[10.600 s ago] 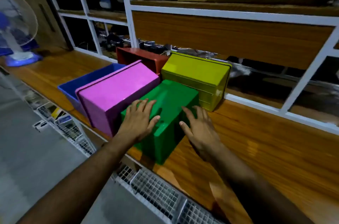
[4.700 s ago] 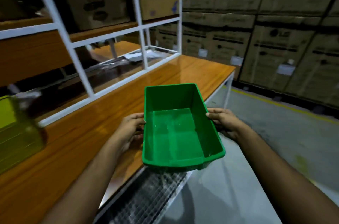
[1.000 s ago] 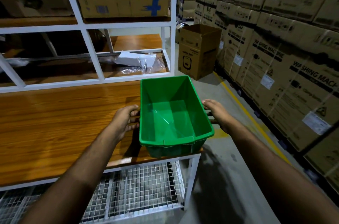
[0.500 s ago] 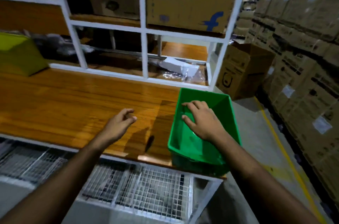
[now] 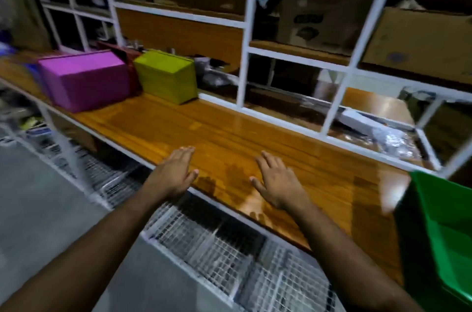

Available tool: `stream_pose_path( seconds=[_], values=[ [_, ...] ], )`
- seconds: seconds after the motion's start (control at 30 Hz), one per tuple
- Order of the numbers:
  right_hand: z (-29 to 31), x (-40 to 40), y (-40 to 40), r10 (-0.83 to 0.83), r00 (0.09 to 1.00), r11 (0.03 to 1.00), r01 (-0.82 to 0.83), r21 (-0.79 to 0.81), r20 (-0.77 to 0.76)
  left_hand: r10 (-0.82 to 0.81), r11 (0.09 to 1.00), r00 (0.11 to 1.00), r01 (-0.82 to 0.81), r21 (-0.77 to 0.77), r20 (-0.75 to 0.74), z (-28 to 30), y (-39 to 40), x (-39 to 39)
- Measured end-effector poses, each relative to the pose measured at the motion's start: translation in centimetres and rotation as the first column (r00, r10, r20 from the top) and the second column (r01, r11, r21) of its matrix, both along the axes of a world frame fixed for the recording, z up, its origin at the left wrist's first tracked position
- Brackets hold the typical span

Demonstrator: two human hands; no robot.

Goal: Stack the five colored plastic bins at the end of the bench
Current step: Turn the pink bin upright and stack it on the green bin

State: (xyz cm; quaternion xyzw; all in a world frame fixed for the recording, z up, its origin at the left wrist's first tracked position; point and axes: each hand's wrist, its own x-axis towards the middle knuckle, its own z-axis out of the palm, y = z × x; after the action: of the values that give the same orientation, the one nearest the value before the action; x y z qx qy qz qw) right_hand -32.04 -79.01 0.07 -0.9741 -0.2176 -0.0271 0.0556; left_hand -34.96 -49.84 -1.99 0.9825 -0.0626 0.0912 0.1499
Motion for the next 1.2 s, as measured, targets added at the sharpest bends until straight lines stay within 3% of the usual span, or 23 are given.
stream_pose_path(
  seconds=[0.23, 0.5, 0.87, 1.2],
  values=[
    [-1.5, 3.8, 17.7, 0.075, 0.996, 0.997, -0.076, 0.014, 0.037, 0.09, 0.98, 0.992, -0.105, 0.169, 0.093, -0.2, 15.5, 0.4],
    [-2.3, 9.8, 34.4, 0.173, 0.982, 0.985, -0.174, 0.017, 0.07, 0.206, 0.955, 0.974, -0.22, 0.197, 0.09, -1.6, 30.4, 3.3],
    [-2.4, 24.0, 53.0, 0.161, 0.975, 0.979, -0.177, 0.099, 0.151, 0.16, 0.945, 0.984, -0.174, 0.276, 0.073, -0.7, 48.6, 16.7],
    [1.4, 31.1, 63.2, 0.135, 0.953, 0.972, -0.18, 0.15, 0.273, 0.123, 0.961, 0.978, -0.16, 0.224, 0.171, 5.2, 61.2, 31.4]
  ],
)
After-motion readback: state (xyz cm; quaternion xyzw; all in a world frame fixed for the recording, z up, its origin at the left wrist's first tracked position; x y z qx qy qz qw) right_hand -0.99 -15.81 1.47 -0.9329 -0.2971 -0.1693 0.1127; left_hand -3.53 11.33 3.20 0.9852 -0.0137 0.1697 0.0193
